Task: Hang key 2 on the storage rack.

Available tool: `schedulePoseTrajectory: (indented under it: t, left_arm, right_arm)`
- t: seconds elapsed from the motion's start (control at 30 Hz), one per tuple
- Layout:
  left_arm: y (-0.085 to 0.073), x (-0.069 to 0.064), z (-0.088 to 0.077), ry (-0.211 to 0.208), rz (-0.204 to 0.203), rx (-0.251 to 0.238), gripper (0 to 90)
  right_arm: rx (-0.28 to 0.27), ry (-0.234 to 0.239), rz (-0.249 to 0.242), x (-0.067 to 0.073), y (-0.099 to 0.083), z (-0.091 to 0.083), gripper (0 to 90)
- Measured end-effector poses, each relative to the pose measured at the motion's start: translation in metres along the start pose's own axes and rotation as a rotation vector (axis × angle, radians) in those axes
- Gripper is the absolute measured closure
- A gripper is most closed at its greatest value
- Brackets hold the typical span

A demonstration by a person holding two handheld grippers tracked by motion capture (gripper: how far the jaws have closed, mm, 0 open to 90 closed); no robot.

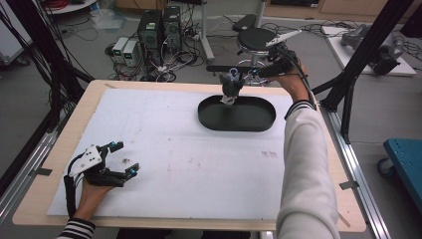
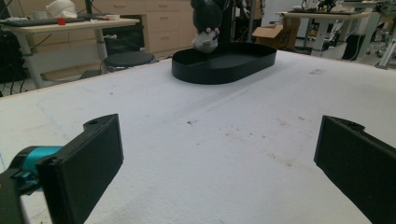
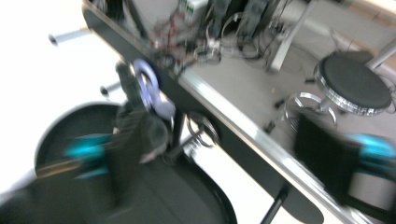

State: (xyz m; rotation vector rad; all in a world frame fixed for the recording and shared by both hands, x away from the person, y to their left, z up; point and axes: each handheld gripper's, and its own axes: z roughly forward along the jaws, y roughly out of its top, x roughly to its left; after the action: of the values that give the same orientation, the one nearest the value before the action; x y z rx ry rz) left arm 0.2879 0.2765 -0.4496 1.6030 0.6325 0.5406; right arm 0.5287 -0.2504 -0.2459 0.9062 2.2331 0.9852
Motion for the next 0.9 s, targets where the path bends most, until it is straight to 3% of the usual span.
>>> schedulePoseTrajectory:
  t: [0.03, 0.1, 0.17, 0.2, 0.23, 0.3, 0.37, 0.43, 0.53, 0.67, 0.9]
  left_arm:
    - [0.000, 0.000, -0.001, -0.002, -0.005, 0.005, 1.7]
    - [0.000, 0.001, -0.001, -0.003, -0.005, 0.003, 1.7]
    - [0.000, 0.000, 0.000, 0.000, -0.001, 0.001, 1.7]
    - [0.000, 0.000, 0.000, 0.000, 0.001, 0.001, 1.7]
    - [0.000, 0.000, 0.000, -0.001, -0.003, 0.000, 1.7]
    - [0.000, 0.001, -0.001, 0.000, -0.011, -0.003, 1.7]
    - [0.000, 0.001, -0.001, -0.002, -0.011, -0.004, 1.7]
    - [0.000, 0.001, -0.001, -0.004, -0.007, -0.004, 1.7]
    - [0.000, 0.001, -0.001, -0.003, -0.010, -0.004, 1.7]
    - [0.000, 0.001, -0.001, -0.005, -0.008, -0.005, 1.7]
    - [0.000, 0.000, -0.002, -0.008, 0.004, -0.009, 1.7]
  right_arm:
    - [-0.025, 0.002, 0.023, 0.002, 0.001, -0.004, 7.8]
    - [-0.116, 0.040, 0.068, 0.006, 0.001, -0.018, 7.6]
    - [-0.205, 0.069, 0.114, 0.011, -0.002, -0.035, 0.6]
    - [-0.205, 0.092, 0.135, 0.013, -0.003, -0.042, 0.6]
    - [-0.214, 0.092, 0.134, 0.018, -0.004, -0.052, 0.6]
    - [-0.284, 0.084, 0.104, 0.029, -0.010, -0.068, 0.6]
    - [-0.338, 0.101, 0.115, 0.039, -0.017, -0.084, 0.6]
    - [-0.361, 0.100, 0.106, 0.049, -0.027, -0.098, 0.6]
    - [-0.378, 0.093, 0.104, 0.066, -0.046, -0.114, 0.6]
    - [-0.420, 0.041, 0.097, 0.092, -0.083, -0.126, 0.6]
    - [-0.486, -0.004, 0.155, 0.127, -0.158, -0.116, 0.6]
